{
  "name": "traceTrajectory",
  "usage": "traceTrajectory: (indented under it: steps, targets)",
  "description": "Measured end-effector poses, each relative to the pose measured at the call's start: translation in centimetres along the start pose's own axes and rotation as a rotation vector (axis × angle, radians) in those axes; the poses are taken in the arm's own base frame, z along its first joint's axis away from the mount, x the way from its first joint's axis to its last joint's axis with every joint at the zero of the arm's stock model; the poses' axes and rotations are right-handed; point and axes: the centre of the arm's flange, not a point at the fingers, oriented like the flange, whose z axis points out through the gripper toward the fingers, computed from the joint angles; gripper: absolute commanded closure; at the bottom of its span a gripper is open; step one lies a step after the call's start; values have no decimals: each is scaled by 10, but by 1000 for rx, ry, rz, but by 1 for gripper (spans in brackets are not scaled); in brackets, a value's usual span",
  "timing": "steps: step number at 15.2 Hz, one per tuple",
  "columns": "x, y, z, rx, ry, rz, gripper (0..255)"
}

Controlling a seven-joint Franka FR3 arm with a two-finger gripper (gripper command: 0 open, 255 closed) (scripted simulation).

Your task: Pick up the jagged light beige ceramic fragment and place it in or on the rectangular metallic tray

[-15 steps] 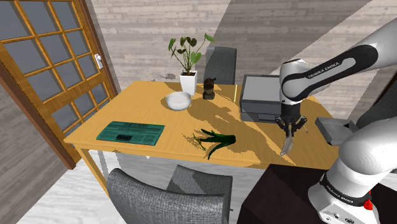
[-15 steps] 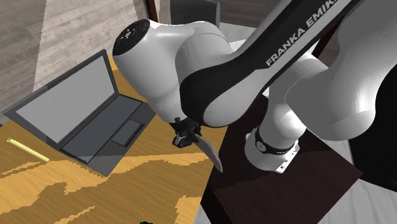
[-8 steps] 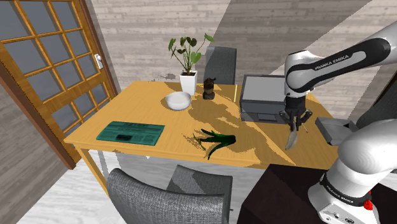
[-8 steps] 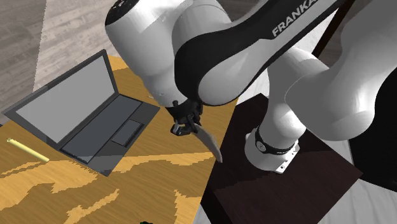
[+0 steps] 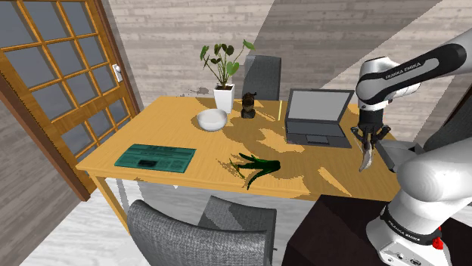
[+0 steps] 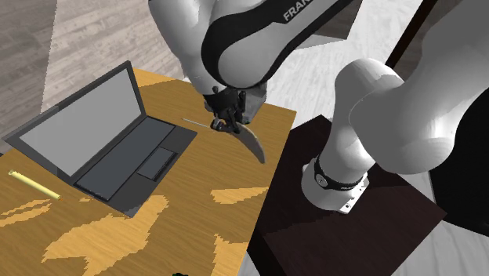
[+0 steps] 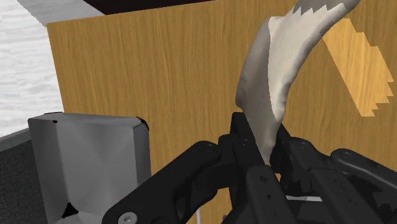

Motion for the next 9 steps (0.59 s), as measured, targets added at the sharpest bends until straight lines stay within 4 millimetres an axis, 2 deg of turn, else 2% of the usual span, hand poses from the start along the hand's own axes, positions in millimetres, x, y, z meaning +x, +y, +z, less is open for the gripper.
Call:
traceTrajectory:
  steps: [9]
  targets:
    - [73,96,10,0,0,0,255]
